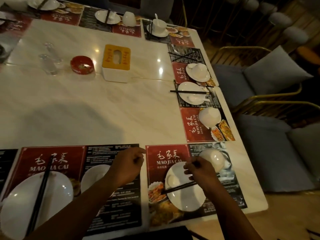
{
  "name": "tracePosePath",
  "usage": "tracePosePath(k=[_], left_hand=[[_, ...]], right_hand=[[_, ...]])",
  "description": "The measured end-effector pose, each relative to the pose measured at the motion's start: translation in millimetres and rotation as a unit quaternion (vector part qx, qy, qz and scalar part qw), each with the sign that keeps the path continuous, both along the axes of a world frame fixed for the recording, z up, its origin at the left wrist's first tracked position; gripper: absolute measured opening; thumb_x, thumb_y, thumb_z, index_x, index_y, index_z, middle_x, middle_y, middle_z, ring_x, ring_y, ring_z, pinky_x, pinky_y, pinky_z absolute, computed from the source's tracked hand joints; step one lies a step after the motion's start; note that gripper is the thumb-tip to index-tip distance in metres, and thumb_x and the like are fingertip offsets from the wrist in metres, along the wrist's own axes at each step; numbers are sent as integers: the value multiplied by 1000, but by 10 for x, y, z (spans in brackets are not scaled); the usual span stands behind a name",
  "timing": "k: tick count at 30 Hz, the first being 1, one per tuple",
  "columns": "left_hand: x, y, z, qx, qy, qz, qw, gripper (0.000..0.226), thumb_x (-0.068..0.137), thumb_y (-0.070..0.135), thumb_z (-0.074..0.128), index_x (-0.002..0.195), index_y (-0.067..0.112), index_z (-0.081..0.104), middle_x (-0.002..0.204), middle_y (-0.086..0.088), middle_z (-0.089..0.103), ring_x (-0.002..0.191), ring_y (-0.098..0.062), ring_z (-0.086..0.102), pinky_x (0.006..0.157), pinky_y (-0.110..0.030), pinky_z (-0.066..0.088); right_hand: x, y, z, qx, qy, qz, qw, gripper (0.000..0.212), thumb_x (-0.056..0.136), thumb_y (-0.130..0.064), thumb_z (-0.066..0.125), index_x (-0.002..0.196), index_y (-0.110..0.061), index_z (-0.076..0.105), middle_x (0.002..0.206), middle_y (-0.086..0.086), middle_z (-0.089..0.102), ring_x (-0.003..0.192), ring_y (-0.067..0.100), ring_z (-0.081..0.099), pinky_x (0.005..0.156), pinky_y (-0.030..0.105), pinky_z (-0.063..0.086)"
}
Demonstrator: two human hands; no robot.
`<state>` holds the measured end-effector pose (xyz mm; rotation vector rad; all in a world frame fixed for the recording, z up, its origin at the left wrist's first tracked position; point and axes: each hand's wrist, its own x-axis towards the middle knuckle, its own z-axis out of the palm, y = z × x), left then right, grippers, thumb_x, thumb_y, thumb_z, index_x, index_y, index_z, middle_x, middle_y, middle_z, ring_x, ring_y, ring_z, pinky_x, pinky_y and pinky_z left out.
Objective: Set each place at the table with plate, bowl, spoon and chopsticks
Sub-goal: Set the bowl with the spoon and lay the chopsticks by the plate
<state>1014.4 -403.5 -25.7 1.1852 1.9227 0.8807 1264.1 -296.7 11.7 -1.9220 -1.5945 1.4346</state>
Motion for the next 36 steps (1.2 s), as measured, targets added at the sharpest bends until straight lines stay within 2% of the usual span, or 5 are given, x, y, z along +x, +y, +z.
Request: tracePosePath(k=[8, 14, 20, 30, 36], left_hand=[[863, 624, -26, -40, 58, 52, 996, 24, 92, 29, 65, 116, 28, 68, 110, 12, 65, 92, -3, 62, 74, -11, 45], [1602, 842, -138, -25, 63, 163, 984, 23, 94, 17, 64, 113, 28, 68, 109, 10, 66, 93, -1, 60, 82, -20, 50], [1989, 873, -109, -44, 54, 190, 979, 29, 91, 18, 68, 119, 24, 68, 112, 12, 67, 101, -7, 65, 93, -32, 54], [2353, 1162, -131, -42, 145, 98, 984, 42, 89, 13, 68, 130, 17, 62, 127, 0, 62, 116, -18, 58, 92, -21, 39], [2453, 1585, -168, -14, 183, -39, 982, 62, 85, 7, 66, 141, 28, 49, 141, 8, 52, 126, -13, 51, 104, -30, 47]], right_hand=[[688, 985, -216, 180, -113, 226, 951, 12, 92, -24, 67, 96, -34, 62, 88, -19, 63, 84, 2, 60, 69, 12, 42], [1242, 1527, -410, 217, -125, 343, 906, 51, 75, -42, 78, 120, -21, 64, 118, 1, 59, 110, 21, 57, 90, 29, 47], [1392, 1508, -536, 114, -167, 434, 878, 99, 66, -70, 75, 148, -33, 33, 152, 1, 27, 135, 24, 36, 105, 38, 43], [1487, 1650, -612, 96, -116, 459, 875, 104, 67, -57, 82, 152, -39, 26, 159, -2, 24, 142, 23, 32, 112, 45, 40], [1564, 1988, -439, -70, 84, 279, 954, 75, 68, -44, 88, 128, -34, 44, 129, -5, 54, 113, 17, 57, 89, 43, 58]])
